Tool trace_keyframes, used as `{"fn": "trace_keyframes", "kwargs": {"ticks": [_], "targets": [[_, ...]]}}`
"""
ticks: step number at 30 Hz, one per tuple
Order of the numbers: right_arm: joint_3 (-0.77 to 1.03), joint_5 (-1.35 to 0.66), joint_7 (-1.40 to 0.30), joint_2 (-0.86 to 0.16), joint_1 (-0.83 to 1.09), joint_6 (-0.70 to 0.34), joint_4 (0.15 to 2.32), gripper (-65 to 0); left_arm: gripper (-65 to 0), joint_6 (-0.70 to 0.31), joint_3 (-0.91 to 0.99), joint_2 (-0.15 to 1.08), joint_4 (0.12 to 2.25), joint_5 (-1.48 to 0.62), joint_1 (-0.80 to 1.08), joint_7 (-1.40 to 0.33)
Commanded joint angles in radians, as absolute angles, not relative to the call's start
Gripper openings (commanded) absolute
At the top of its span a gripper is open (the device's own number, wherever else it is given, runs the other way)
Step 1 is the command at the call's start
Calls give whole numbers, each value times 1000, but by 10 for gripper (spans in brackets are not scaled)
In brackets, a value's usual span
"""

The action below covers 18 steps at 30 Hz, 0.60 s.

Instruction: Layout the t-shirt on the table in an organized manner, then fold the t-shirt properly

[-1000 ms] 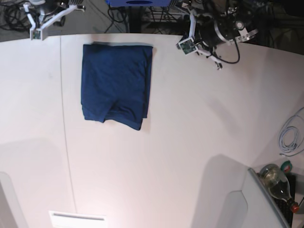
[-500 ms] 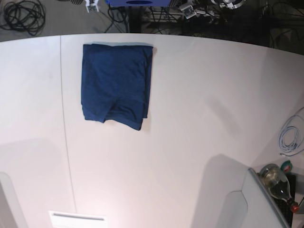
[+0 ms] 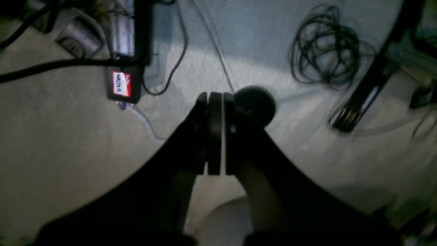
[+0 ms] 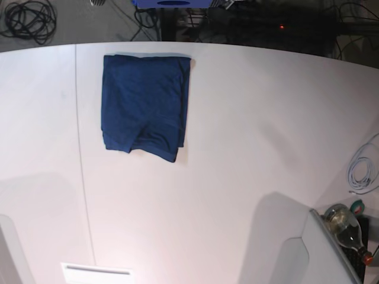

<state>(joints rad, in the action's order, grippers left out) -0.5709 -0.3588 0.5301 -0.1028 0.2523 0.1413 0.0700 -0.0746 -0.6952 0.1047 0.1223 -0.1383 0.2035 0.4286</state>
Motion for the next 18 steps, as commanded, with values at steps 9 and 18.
{"fn": "trace_keyframes", "kwargs": {"ticks": [9, 18], "targets": [[-789, -364, 549, -203, 254, 154, 107, -635, -650, -65, -625, 59, 0, -170, 170, 424], [-797, -364, 549, -174, 254, 154, 111, -635, -650, -65, -625, 58, 0, -170, 140, 424]]}}
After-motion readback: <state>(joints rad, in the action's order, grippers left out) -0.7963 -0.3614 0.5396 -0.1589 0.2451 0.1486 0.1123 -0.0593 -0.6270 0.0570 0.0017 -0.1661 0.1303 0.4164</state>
